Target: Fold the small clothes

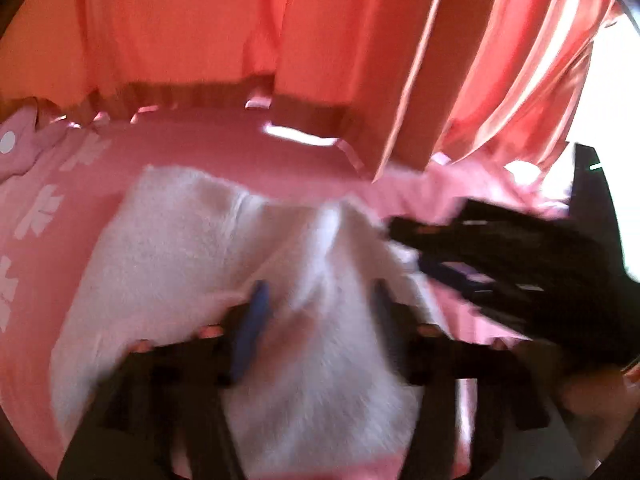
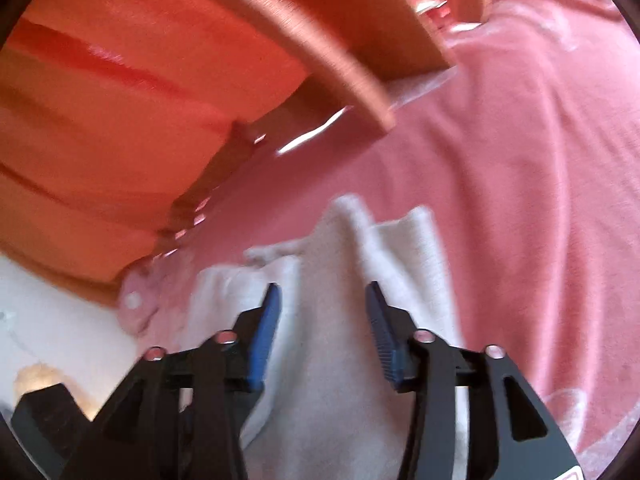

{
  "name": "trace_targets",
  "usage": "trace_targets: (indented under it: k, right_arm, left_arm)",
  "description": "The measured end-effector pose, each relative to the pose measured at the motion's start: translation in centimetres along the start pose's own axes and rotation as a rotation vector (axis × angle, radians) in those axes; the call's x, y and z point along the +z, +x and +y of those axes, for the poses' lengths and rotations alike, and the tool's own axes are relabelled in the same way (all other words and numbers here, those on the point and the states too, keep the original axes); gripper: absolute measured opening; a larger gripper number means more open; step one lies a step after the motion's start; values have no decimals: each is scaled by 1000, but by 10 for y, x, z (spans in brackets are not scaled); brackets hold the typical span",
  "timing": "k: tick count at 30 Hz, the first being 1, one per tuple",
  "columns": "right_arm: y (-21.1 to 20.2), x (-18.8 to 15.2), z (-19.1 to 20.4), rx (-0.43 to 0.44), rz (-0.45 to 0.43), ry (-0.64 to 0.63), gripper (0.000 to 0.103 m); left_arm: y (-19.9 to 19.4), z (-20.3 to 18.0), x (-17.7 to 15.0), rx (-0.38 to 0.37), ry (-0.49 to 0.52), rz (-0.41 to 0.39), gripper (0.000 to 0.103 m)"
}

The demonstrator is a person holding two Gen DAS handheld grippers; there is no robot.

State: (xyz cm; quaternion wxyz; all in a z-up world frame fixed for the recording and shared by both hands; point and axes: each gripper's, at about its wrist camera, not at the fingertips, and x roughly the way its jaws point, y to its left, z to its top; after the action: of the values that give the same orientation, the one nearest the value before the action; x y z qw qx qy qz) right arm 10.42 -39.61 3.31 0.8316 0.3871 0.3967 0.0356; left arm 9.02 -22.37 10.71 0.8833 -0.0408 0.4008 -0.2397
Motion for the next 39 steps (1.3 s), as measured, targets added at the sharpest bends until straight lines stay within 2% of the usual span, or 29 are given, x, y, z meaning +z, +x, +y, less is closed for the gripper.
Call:
trace_targets:
  k: [2,4,6,8,11,15,17,18,19,20,21,22,23,25,26,27,29,30,31,33,35,38,39]
  right_arm:
    - [8,-4,11,44,60,-41,66]
    - [16,-7,22,73,118,-73,70]
    - [26,-13,32,97,176,-93,71]
    - [35,-20,38,130,228,-92,72]
    - [45,-30,43,95,271,-93,74]
    - [53,-34,46,71,295,-92,74]
    - [63,-35,47,49,314,-102,73]
    - [66,-36,47,32,314,-111,65]
    - [68,-35,50,19,304,-135,54]
    - [68,-33,56,6,280,-175,25]
    - [54,-27,61,20,215,-215,23]
    - [37,-20,65,68,142,-223,22]
    - [15,-11,67,161,75,-221,20]
    - [-15,-1,63,263,-14,-224,17]
    - [-24,3,57,257,-50,-226,17]
    - [-21,8,44,166,-52,-203,16]
    - [5,12,16,13,39,-132,16]
    - [27,10,-3,-77,124,-81,17]
    - [38,8,-15,-127,165,-47,18]
    - [39,7,-21,-111,175,-24,25]
    - [16,9,-17,-72,130,-15,32]
    - [-14,6,-16,-11,82,-4,62]
    - [-20,2,-15,18,87,-13,64]
  left_arm:
    - [-40,11,-4,-4,-5,-61,79]
    - [-68,23,-15,22,10,-101,88]
    - [-77,39,-24,47,22,-101,89]
    - [-84,56,-41,126,29,-85,93]
    - [-74,77,-59,204,29,-27,93]
    - [-54,85,-71,196,-10,-7,92]
    - [-43,80,-78,232,29,23,84]
    - [-41,78,-81,268,56,30,80]
    - [-36,74,-81,304,89,30,69]
    - [-34,72,-81,318,108,27,53]
    - [-36,73,-81,312,105,26,44]
    - [-41,74,-79,288,86,30,31]
    - [-47,74,-76,259,64,29,26]
    - [-58,70,-69,181,22,7,22]
    - [-58,64,-67,170,34,2,22]
    - [-51,54,-66,164,68,10,22]
    - [-34,41,-70,181,96,37,23]
    - [-23,38,-73,189,97,64,24]
    - [-10,38,-78,194,86,90,26]
    - [-9,33,-82,214,95,77,27]
    - [-18,28,-84,215,122,52,40]
    - [-32,40,-85,197,98,63,47]
    - [-37,48,-85,186,81,71,51]
